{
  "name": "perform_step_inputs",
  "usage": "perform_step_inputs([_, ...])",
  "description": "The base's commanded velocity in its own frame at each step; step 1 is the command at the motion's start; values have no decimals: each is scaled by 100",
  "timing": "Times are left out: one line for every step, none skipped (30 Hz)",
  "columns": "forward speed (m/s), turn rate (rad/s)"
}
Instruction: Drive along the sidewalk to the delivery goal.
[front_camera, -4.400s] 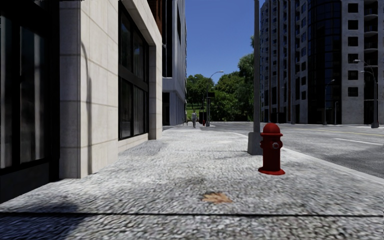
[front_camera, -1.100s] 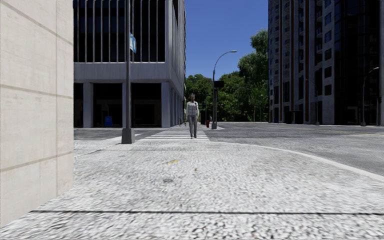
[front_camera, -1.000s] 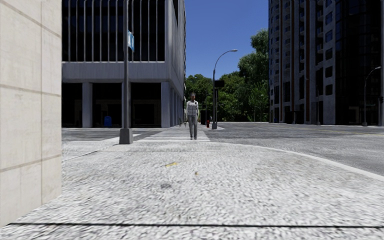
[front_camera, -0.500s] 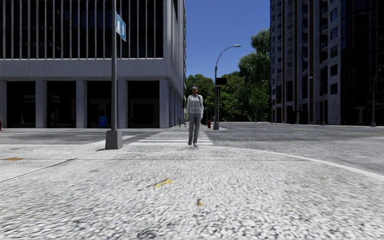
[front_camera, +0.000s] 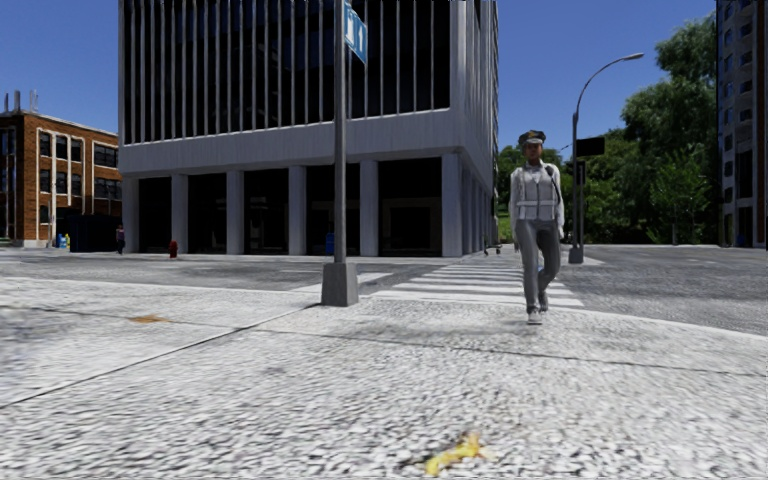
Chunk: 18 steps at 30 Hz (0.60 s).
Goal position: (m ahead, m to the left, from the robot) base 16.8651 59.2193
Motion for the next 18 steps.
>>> perform_step_inputs([200, 96])
perform_step_inputs([200, 96])
perform_step_inputs([200, 96])
perform_step_inputs([200, 96])
perform_step_inputs([200, 96])
perform_step_inputs([200, 96])
perform_step_inputs([200, 96])
perform_step_inputs([200, 96])
perform_step_inputs([200, 96])
perform_step_inputs([200, 96])
perform_step_inputs([200, 96])
perform_step_inputs([200, 96])
perform_step_inputs([200, 96])
perform_step_inputs([200, 96])
perform_step_inputs([200, 96])
perform_step_inputs([200, 96])
perform_step_inputs([200, 96])
perform_step_inputs([200, 96])
